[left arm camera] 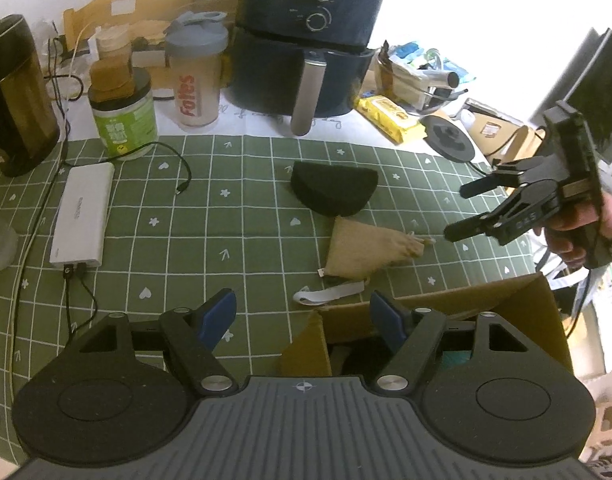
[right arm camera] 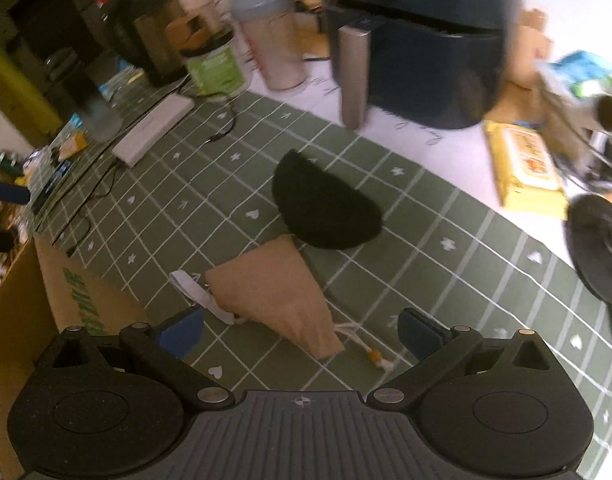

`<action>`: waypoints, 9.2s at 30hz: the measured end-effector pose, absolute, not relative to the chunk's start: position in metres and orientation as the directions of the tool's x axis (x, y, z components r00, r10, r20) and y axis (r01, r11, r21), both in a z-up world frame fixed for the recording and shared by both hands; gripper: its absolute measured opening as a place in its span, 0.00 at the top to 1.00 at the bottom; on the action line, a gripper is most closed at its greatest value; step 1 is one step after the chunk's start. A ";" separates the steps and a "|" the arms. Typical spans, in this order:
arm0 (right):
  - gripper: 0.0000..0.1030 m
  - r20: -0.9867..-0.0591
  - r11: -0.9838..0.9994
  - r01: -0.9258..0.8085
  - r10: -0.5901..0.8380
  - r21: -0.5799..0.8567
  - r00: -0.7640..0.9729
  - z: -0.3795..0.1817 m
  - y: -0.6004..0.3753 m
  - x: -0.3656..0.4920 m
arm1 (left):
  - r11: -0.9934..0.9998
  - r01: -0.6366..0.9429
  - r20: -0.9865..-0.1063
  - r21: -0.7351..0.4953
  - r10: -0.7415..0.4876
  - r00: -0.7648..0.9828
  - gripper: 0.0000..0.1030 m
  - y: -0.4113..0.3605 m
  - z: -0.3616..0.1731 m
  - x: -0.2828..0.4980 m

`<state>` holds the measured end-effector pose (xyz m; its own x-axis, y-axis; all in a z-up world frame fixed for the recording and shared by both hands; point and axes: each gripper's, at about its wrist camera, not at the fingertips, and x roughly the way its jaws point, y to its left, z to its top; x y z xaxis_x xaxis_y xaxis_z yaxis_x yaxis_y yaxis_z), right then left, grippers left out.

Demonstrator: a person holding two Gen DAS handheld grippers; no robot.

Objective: Organize soft objects
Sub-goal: 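Move the right gripper to the tan drawstring pouch and grasp its neck, then grasp the black cable with the left gripper while right holds the tan pouch, then carry the tan pouch and black cable over the box and open both grippers, then move the left gripper to the white strap on the mat and grasp it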

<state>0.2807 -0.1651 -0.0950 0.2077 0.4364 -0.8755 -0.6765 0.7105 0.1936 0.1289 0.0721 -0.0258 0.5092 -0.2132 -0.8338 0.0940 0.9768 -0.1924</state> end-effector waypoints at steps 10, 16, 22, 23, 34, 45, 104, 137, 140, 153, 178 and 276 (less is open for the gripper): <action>0.13 -0.925 0.554 -0.818 0.373 0.157 0.076 -0.136 -0.121 0.295 | 0.980 0.022 -0.843 -0.196 -0.180 0.506 0.29 0.087 -0.030 0.126; 0.29 -0.954 0.472 -0.875 0.297 0.105 0.046 -0.162 -0.102 0.295 | 0.980 -0.026 -0.850 -0.199 -0.160 0.503 0.29 0.097 -0.032 0.122; 0.44 -0.978 0.381 -0.924 0.204 0.034 0.048 -0.182 -0.084 0.284 | 0.978 -0.056 -0.852 -0.200 -0.145 0.502 0.29 0.103 -0.033 0.120; 0.54 -0.979 0.373 -0.927 0.197 0.026 0.051 -0.184 -0.083 0.283 | 0.978 -0.057 -0.852 -0.200 -0.145 0.503 0.29 0.104 -0.033 0.120; 0.81 -0.966 0.416 -0.908 0.252 0.053 0.060 -0.168 -0.091 0.288 | 0.978 -0.048 -0.850 -0.203 -0.152 0.505 0.29 0.104 -0.032 0.122; 0.82 -0.944 0.548 -0.836 0.297 0.043 0.146 -0.137 -0.118 0.292 | 0.970 0.012 -0.820 -0.242 -0.211 0.532 0.29 0.099 -0.027 0.129; 0.91 -0.824 0.958 -0.262 0.241 0.117 0.513 -0.054 -0.255 0.170 | 0.600 0.795 -0.954 -0.092 -0.281 0.101 0.82 -0.046 -0.185 0.276; 0.91 -0.773 0.965 -0.259 0.201 0.049 0.601 -0.028 -0.250 0.159 | 0.791 0.608 -0.865 -0.071 -0.352 0.357 0.89 -0.004 -0.090 0.261; 0.91 -0.773 0.965 -0.257 0.203 0.054 0.601 -0.021 -0.248 0.160 | 0.808 0.583 -0.851 -0.079 -0.359 0.382 0.89 -0.001 -0.074 0.255; 0.91 -0.744 0.934 -0.302 0.339 0.192 0.576 0.010 -0.240 0.141 | 0.850 0.502 -0.801 -0.159 -0.408 0.438 0.89 0.005 -0.014 0.208; 0.91 -0.749 0.837 -0.246 0.547 0.488 0.374 -0.017 -0.232 0.088 | 0.913 0.307 -0.828 -0.270 -0.383 0.411 0.89 0.008 -0.016 0.122; 0.00 -0.826 0.917 -0.370 0.321 0.149 0.463 -0.023 -0.244 0.197 | 0.942 0.293 -0.886 -0.163 -0.270 0.377 0.30 0.058 -0.041 0.193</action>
<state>0.1972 -0.2437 -0.0230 0.4626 0.3213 -0.8263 -0.3698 0.9170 0.1495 0.1934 0.0578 -0.0410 0.3768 -0.2700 -0.8861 0.2925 0.9423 -0.1628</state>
